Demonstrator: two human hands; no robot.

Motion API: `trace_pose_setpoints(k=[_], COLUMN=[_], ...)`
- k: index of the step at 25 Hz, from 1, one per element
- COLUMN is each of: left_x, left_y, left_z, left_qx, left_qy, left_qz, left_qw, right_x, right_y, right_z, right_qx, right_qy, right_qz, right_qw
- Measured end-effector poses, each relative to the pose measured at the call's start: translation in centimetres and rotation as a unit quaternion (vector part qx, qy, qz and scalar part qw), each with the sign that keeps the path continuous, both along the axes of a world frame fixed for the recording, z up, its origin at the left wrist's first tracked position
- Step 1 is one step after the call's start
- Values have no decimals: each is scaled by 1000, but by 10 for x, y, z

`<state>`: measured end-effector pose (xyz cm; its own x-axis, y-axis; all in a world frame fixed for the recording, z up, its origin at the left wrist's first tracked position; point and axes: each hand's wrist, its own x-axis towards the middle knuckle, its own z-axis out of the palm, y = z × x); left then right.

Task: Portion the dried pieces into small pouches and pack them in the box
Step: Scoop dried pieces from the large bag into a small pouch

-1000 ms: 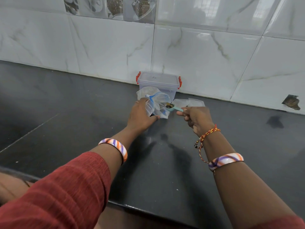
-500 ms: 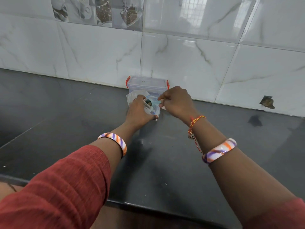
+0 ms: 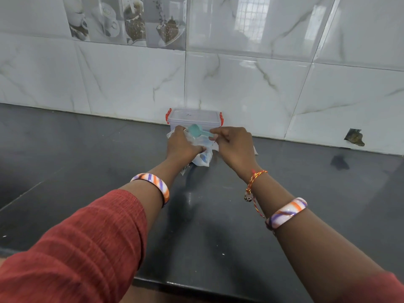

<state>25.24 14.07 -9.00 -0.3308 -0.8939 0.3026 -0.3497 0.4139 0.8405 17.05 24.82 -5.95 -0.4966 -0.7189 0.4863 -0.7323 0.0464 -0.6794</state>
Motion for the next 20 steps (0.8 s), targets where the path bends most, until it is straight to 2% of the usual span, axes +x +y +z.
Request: trace_pose_setpoints(k=[1,2,4,6,8,9,10,11,12,14,16,18,20], left_x=[-1,-1,-2,-4,-7,-9,-11,-12,-13,-11,-4,2,6], left_y=[-3,-5,-11,-19,-28,-31,-34,-37,-39,-44,-53,-63,-68], left_z=[-1,-2,-4,-7,-11,-14,-17,-20,-22,-27,-32,-38,-40], left_qx=[-5,-14,-34,-44,-44,-37,-25,-6,18,75,113,127,142], left_qy=[-4,-7,-19,-39,-65,-74,-73,-63,-47,-18,-6,-3,6], left_qz=[6,19,62,96,111,112,106,97,92,109,131,127,110], left_qw=[1000,1000,997,994,991,990,991,993,994,991,985,984,984], right_x=[-4,-8,-17,-26,-29,-29,-30,-31,-28,-19,-10,-3,1], right_y=[-2,-3,-5,-9,-17,-22,-29,-37,-43,-57,-69,-81,-90], right_z=[0,-1,-5,-13,-25,-31,-38,-45,-49,-51,-48,-49,-52], right_qx=[-18,-30,-12,12,26,30,43,68,103,182,219,242,251], right_qy=[-137,-262,-416,-475,-471,-426,-338,-218,-92,118,261,337,354], right_qz=[12,11,-16,-43,-64,-75,-86,-94,-98,-104,-88,-53,-36], right_qw=[990,965,909,879,879,901,936,969,986,971,936,908,900])
